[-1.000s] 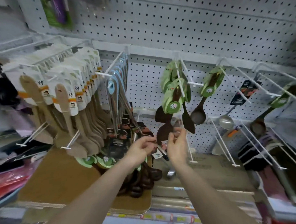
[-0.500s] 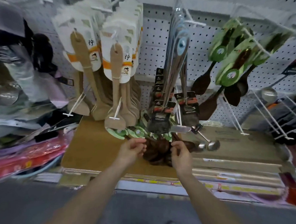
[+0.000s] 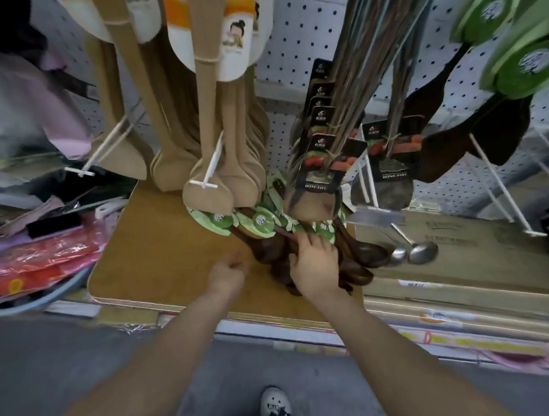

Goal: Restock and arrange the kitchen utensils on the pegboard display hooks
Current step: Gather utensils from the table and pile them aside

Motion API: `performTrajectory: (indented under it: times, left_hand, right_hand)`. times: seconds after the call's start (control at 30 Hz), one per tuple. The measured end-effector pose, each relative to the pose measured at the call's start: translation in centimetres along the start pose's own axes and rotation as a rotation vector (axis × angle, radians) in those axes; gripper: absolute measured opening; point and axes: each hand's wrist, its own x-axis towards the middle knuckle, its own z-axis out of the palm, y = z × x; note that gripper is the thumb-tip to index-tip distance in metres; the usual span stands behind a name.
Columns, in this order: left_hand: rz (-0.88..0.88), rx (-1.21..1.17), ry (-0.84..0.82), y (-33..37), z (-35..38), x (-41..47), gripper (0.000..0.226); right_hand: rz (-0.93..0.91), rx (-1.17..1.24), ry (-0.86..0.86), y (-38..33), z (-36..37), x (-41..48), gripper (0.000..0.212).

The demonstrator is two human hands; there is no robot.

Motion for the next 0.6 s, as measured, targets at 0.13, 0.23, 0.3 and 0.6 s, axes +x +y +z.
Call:
performTrajectory:
  times: [0.13,0.23,0.3,0.6]
  left_hand:
    - [-0.005,0.012,-0.027,-0.4,2.6,3.1,0.04]
    - [-0.032,0.042,0.006,-1.8,4.6,6.4,0.044]
    - [-0.037,0.035,0.054,-1.3,5.4,6.7,0.044]
    - [-0.031,0.026,0.086,-0.5,4.1,4.6,0.034]
  right_hand:
    - [0.125,-0.131,-0.011,1.1,1.5,1.8,0.051]
    - [0.189,-0.167,-0.053,2.2,2.0,2.5,0.051]
    - [0.216,-0.144,-0.105,2.3,1.9,2.8,0.053]
    - [0.16,-0.071,-0.185,2.2,1.7,3.2,0.058]
